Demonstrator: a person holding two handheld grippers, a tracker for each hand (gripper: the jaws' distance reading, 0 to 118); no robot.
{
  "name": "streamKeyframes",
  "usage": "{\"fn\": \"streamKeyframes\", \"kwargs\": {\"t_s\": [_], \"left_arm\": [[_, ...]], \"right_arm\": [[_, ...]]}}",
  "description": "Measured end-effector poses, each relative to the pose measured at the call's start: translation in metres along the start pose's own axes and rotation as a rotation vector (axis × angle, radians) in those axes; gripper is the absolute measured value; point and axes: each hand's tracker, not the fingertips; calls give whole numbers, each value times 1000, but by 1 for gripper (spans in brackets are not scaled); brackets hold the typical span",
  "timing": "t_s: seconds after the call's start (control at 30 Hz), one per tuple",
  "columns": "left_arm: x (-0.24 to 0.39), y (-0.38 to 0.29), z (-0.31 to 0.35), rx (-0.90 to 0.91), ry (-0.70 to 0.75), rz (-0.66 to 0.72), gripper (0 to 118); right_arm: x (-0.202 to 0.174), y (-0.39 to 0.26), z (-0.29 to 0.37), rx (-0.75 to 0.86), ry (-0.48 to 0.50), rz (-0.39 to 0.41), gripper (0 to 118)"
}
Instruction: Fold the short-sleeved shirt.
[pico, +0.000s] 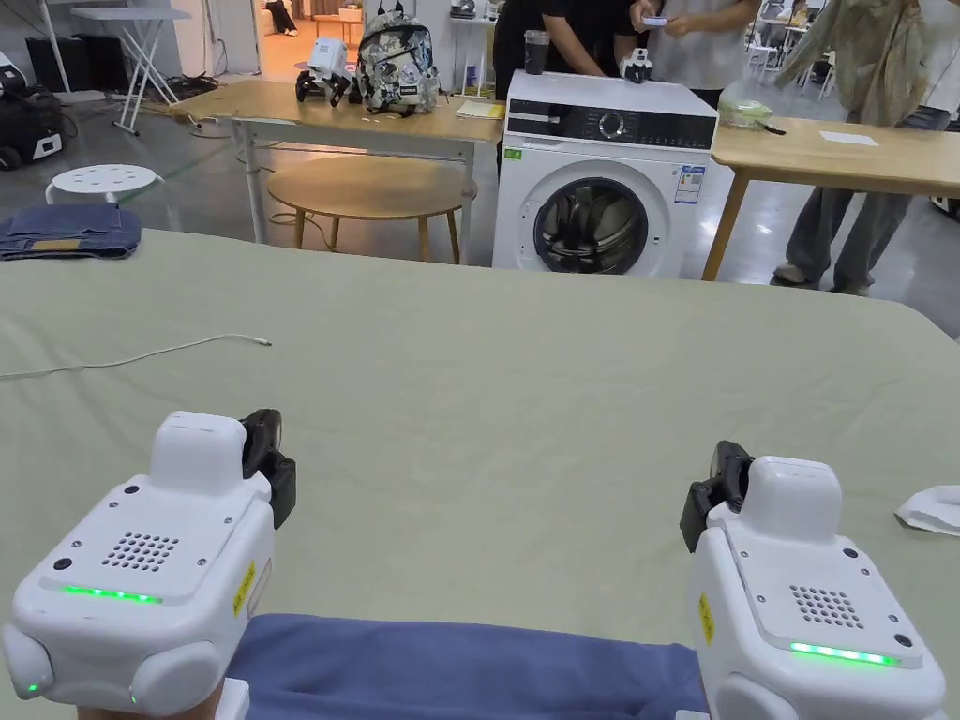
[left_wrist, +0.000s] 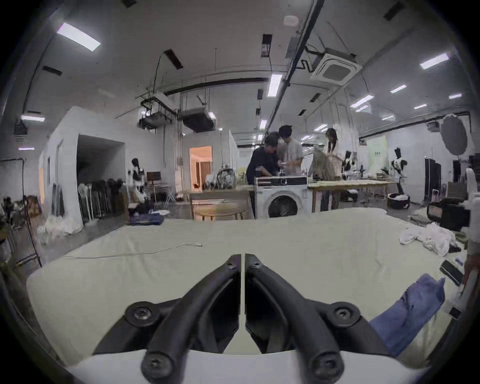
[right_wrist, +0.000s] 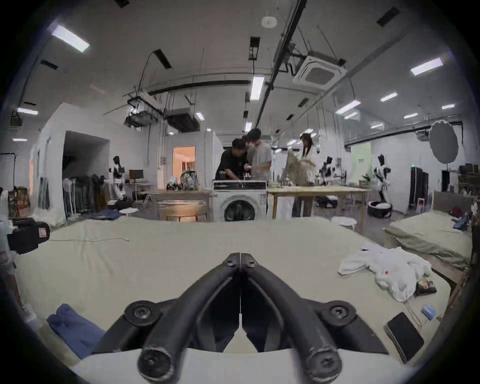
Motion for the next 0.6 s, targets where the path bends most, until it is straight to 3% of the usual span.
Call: {"fn": "streamKeyframes", "kwargs": {"t_s": [0.23,0.47,0.6], "left_arm": [[-53,3,-1,-180,-71,124,0],[-143,-33,-18,-626,-271,344,0],[-174,-71,-29,-795,-399,505,0]], "right_arm": [[-16,12,9,12,-19,27,0],[-16,1,-2,-35,7,48,0],[-13,-11,-11,-74,22,53,0]]}}
